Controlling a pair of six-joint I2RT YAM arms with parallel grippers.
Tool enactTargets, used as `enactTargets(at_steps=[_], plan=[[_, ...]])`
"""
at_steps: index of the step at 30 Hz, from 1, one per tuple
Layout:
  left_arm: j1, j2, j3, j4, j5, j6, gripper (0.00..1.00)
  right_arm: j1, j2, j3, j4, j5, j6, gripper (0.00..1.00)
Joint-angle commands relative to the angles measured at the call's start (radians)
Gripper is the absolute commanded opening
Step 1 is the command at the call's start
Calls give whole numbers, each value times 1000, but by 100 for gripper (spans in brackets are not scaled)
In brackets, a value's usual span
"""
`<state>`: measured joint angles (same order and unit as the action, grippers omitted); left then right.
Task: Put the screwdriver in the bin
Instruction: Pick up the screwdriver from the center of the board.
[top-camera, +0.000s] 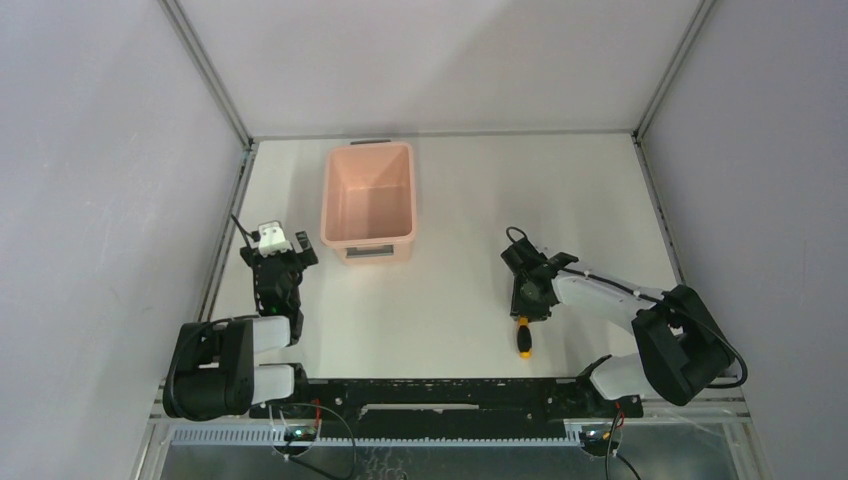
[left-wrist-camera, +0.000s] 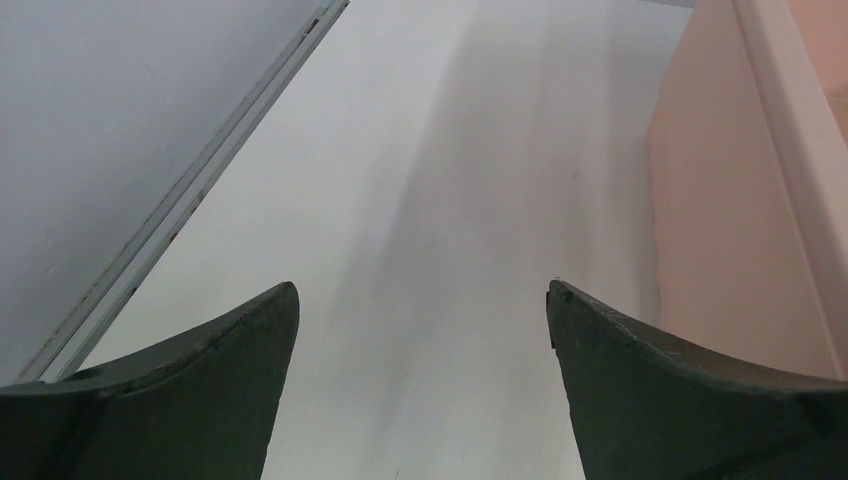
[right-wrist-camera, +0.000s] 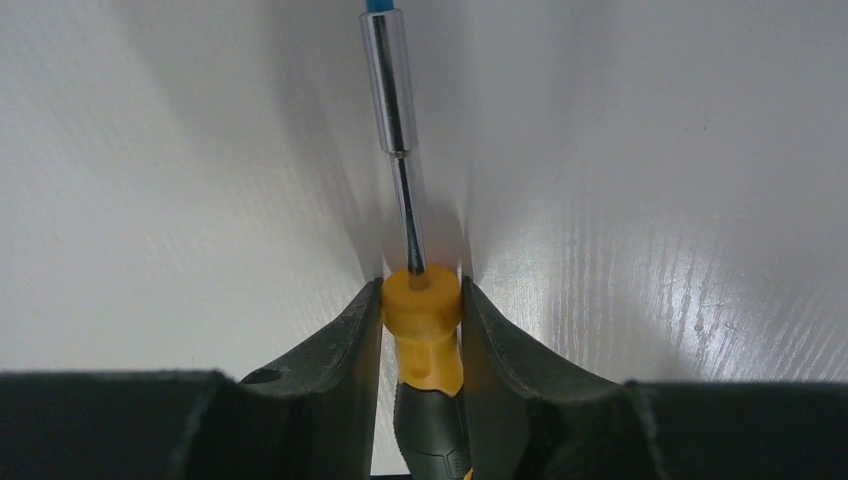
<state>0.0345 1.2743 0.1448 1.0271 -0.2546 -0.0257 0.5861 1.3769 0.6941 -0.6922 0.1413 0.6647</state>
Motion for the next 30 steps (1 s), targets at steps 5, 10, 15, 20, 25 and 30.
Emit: enactTargets(at_steps=[5,10,15,20,25,30], plan=[[-5,-15,49,25,9,9,98,5,8,-31,57,8,6,31],[-4,-15,50,25,9,9,98,-16,-54,-31,55,-23,-6,20],[-6,-15,49,25,9,9,98,-85,-195,-30,34,-126,-30,16],[-5,-15,49,25,8,9,98,-167,-334,12,-17,-246,-56,15],[-4,-15,50,25,9,9,98,-210,-408,120,-90,-314,-78,15],[-5,-15,49,25,9,9,98,-216,-428,283,-136,-374,-66,14]])
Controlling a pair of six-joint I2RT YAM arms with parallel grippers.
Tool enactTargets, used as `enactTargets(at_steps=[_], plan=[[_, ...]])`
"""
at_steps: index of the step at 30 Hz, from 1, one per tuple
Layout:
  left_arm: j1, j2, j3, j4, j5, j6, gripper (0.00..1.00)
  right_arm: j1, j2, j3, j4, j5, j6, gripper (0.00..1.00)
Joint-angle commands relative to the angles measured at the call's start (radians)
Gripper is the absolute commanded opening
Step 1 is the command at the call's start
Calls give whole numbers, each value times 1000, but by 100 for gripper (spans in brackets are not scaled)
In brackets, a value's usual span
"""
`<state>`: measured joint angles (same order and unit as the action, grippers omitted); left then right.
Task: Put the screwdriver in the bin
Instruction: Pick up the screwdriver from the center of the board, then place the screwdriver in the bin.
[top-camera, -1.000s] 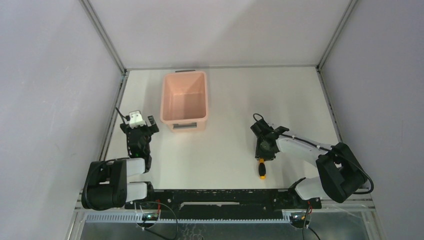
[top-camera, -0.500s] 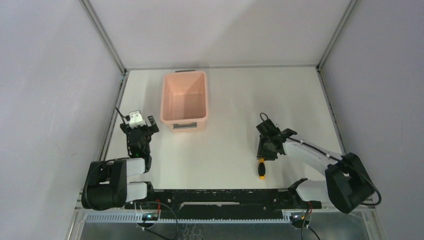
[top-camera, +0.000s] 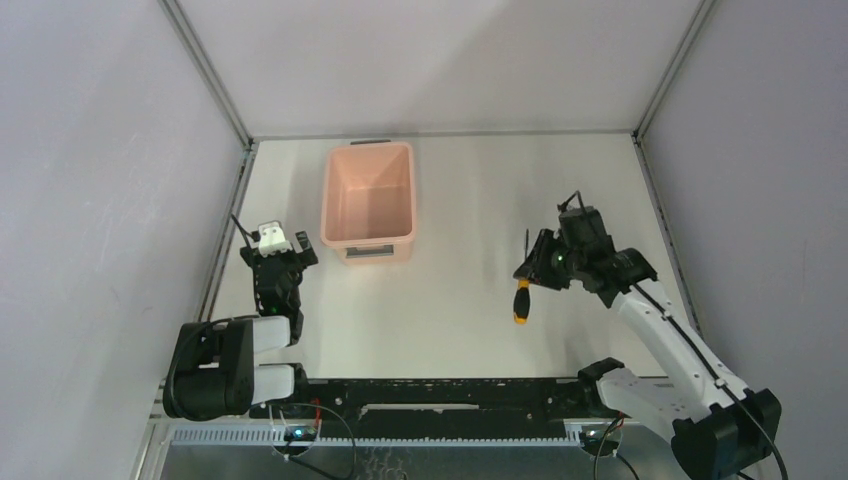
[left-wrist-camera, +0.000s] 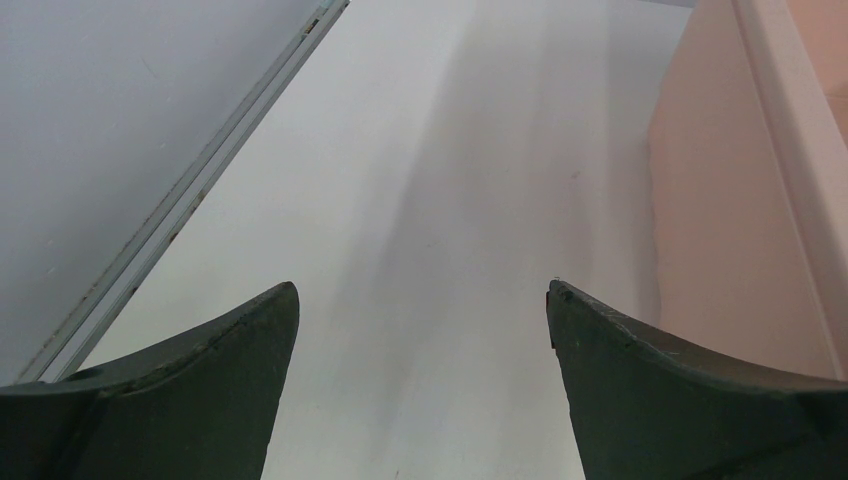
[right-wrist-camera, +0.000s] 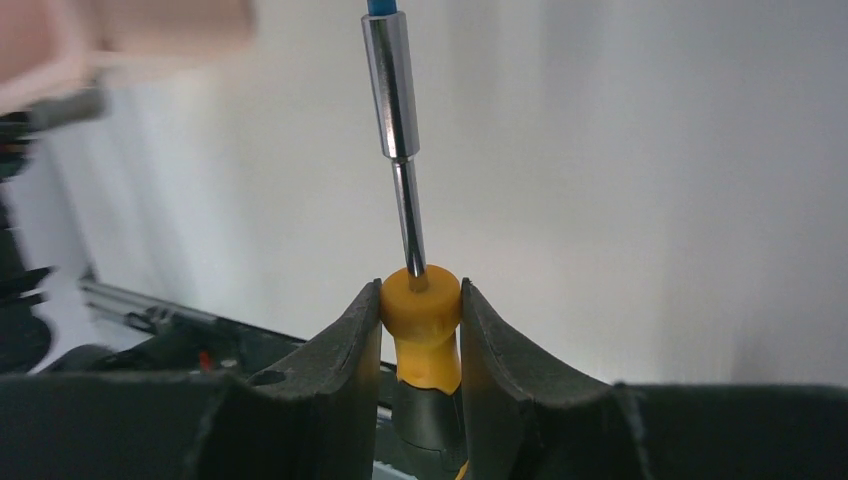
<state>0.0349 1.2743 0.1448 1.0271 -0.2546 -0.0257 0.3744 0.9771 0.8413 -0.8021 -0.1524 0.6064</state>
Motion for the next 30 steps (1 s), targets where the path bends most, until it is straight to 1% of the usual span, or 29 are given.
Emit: enactTargets(at_steps=[1,6,13,16,18,24,27,30], plan=[[-6,-15,49,24,10,9,98,-3,-25,170,-29,-98,-1,13],[-5,-15,49,25,9,10,98,33,21,332,-19,-128,40,12],[-5,-15,49,25,10,9,98,121,190,573,40,-125,110,13],[-5,-15,49,25,10,9,98,172,309,726,35,-89,121,12],[-5,-15,49,25,10,9,98,197,381,799,34,-69,126,12],[-5,-15,49,25,10,9,98,259,621,1080,30,-19,124,11],[-5,-15,49,25,10,9,98,288,776,1273,-16,6,99,11],[-5,-16,49,25,10,9,98,311,977,1520,-92,34,70,11]])
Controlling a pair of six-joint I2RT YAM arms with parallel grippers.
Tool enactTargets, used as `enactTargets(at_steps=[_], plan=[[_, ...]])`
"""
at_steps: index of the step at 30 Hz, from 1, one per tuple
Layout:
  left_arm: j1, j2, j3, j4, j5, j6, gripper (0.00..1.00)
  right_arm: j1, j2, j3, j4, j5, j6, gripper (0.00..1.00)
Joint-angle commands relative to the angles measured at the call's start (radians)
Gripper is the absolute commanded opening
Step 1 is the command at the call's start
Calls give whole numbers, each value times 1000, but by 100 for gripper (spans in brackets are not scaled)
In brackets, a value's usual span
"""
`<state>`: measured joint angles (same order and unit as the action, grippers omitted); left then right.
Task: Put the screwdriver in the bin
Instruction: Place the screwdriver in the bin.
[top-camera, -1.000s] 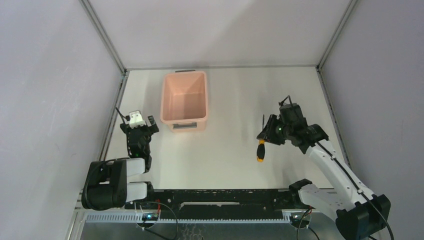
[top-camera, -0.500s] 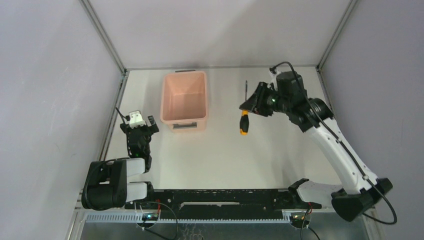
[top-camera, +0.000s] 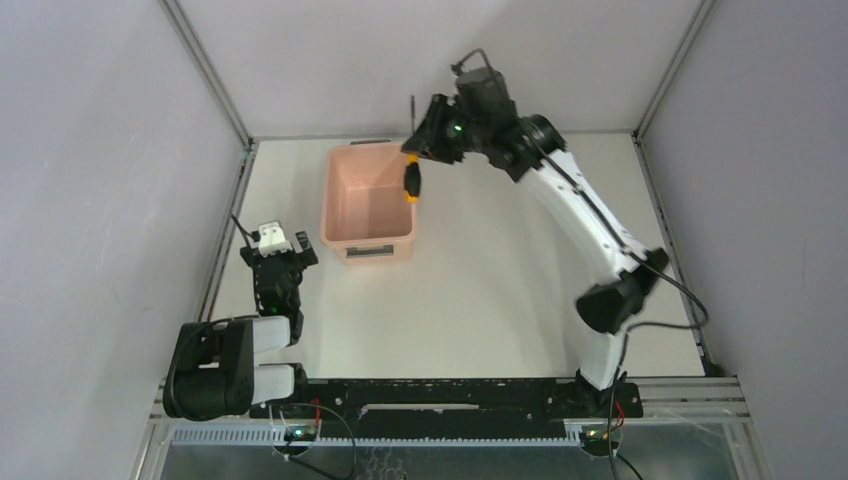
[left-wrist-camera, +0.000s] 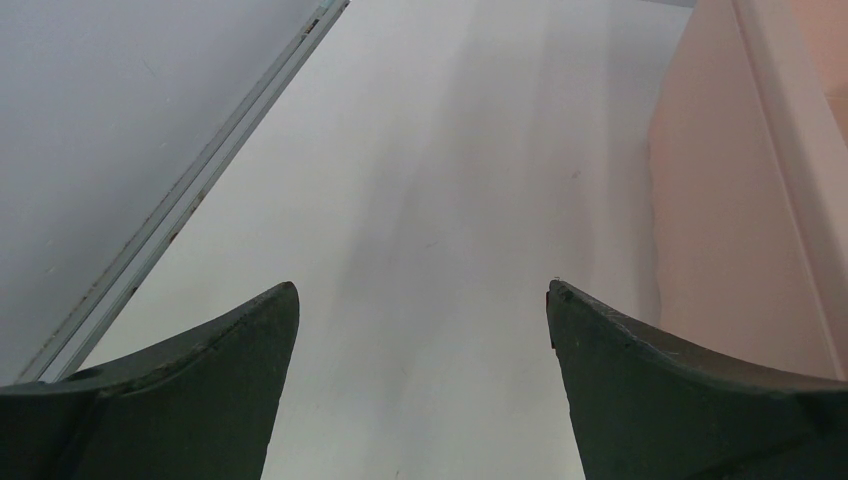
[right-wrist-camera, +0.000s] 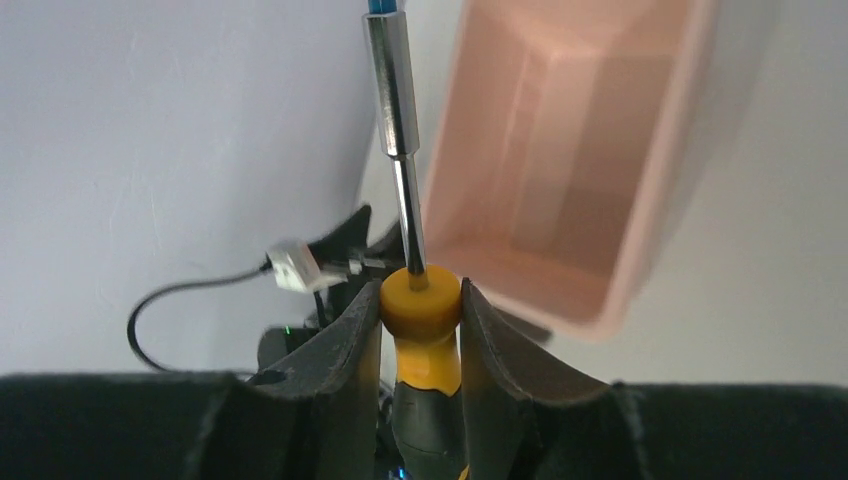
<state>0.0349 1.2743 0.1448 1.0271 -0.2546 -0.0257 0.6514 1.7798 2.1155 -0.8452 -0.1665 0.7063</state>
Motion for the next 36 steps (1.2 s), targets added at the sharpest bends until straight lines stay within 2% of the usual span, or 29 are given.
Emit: enactTargets(at_steps=[1,4,11,19,28,32,36], plan=[[-5,-15,50,25,9,9,98,39,232,318,-65,55,-35,11],[-6,-15,51,25,10,9,98,45,346,429,-37,60,-44,11],[-5,-15,49,25,9,9,98,63,502,372,161,93,-82,11],[-6,-16,49,25,9,9,98,98,710,400,186,135,-92,11],[-6,-15,49,25,9,9,98,131,794,375,169,149,-45,12],[-6,-15,50,25,9,9,98,137,810,349,167,155,-28,17],[-5,-15,49,25,9,9,98,140,826,345,151,154,-18,29]])
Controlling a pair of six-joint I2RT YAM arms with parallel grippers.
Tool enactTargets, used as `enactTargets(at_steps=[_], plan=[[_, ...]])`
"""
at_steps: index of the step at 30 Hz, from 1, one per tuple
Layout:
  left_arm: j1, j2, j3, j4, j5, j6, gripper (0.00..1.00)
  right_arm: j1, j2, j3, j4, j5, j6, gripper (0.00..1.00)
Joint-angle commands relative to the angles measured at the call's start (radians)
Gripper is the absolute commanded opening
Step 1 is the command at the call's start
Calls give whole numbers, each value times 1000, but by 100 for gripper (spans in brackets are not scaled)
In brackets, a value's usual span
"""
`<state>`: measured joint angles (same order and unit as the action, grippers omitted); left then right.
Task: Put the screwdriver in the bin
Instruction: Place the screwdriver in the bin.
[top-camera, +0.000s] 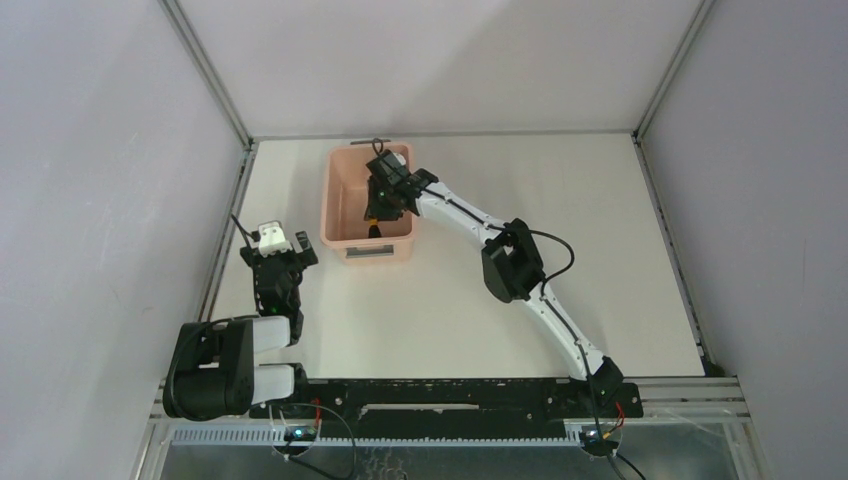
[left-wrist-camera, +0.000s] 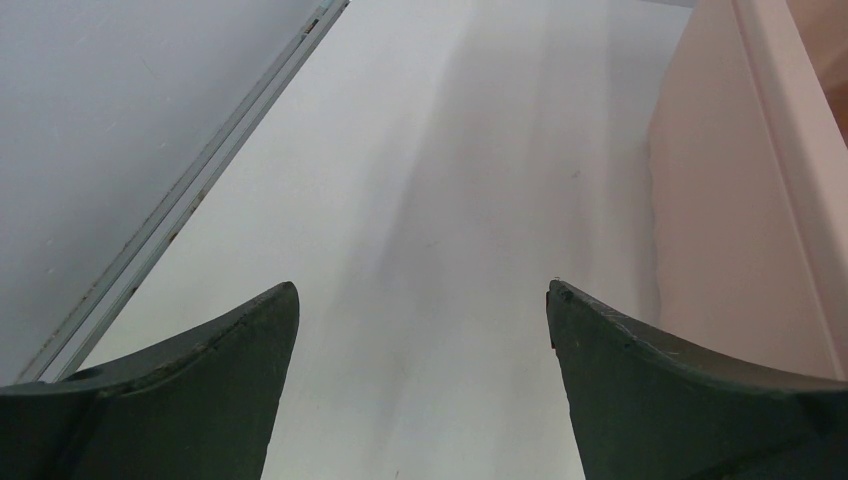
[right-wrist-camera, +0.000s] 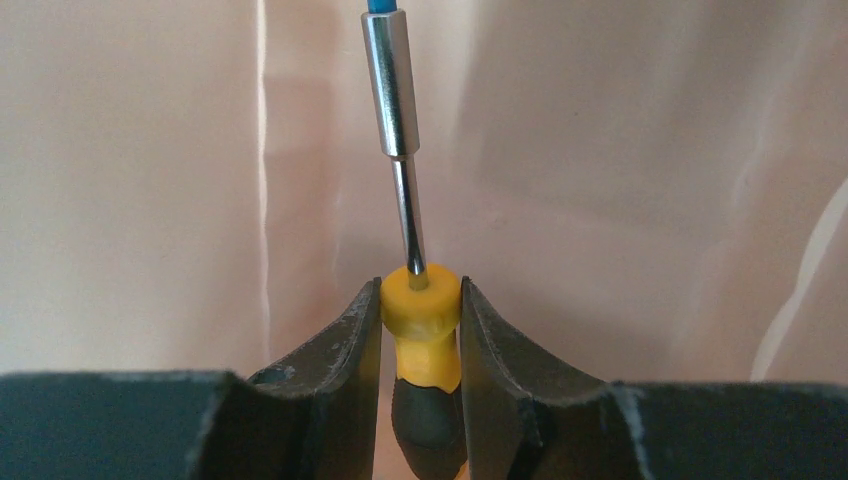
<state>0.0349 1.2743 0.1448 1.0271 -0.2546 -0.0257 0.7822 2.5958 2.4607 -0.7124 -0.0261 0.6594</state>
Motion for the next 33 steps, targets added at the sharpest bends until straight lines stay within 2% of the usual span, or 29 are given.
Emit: enactTargets(at_steps=[1,8,13,15,27,33], plan=[[-6,-15,49,25,9,9,98,9,14,0,13,11,35,31],[-5,-15,49,25,9,9,98,11,13,-19,15,-6,42,38],[-6,-15,49,25,9,9,98,9,-19,-19,12,-21,30,55],[-5,-15,49,25,9,9,98,5,-43,-19,11,-29,22,59],[-5,-15,49,25,10,9,98,-14,-325,-19,-6,-57,-89,64],[-5,-15,49,25,9,9,98,-56,-484,-61,-27,-16,-194,66]])
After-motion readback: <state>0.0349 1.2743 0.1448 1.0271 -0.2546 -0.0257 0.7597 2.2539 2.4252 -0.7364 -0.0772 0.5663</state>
